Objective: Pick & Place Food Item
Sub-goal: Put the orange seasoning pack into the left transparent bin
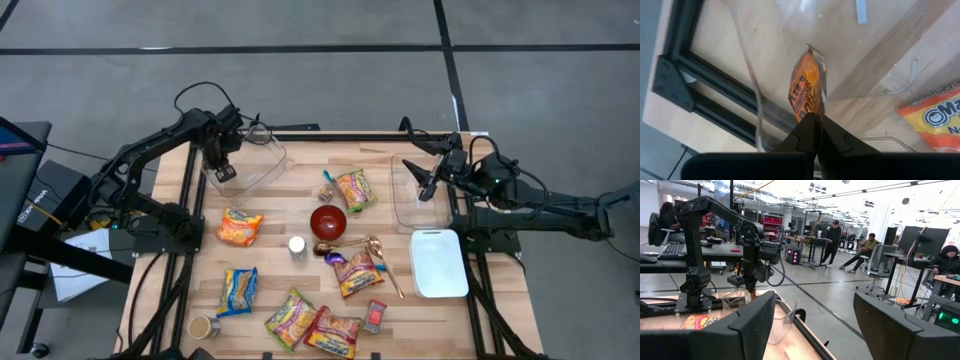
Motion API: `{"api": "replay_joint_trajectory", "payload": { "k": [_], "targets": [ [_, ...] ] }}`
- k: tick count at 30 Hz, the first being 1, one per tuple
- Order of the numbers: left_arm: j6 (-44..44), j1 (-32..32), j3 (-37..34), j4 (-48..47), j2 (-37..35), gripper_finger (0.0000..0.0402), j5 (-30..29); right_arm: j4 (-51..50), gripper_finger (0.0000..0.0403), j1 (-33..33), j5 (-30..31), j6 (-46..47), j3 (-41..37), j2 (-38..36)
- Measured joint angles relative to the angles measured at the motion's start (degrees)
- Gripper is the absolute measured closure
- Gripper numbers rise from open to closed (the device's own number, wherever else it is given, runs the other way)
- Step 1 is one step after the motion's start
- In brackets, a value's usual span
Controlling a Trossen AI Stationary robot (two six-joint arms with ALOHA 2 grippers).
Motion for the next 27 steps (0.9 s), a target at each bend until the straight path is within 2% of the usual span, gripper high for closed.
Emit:
{"api": "replay_joint_trajectory", "payload": {
  "k": [17, 21, 27],
  "targets": [
    [-0.1, 0.0, -0.7, 0.6, 0.0, 0.0399, -1.0, 0.0, 0.0138, 0.0, 0.0, 0.0, 0.0, 0.0],
    [-0.2, 0.0, -0.7, 1.3, 0.0, 0.0379, -3.9, 0.0, 0.0138, 0.0, 0.0, 0.0, 0.0, 0.0],
    [0.1, 0.0, -0.7, 2.3, 0.0, 0.0324, -4.5, 0.0, 0.0138, 0.0, 0.0, 0.1, 0.0, 0.0]
  ]
}}
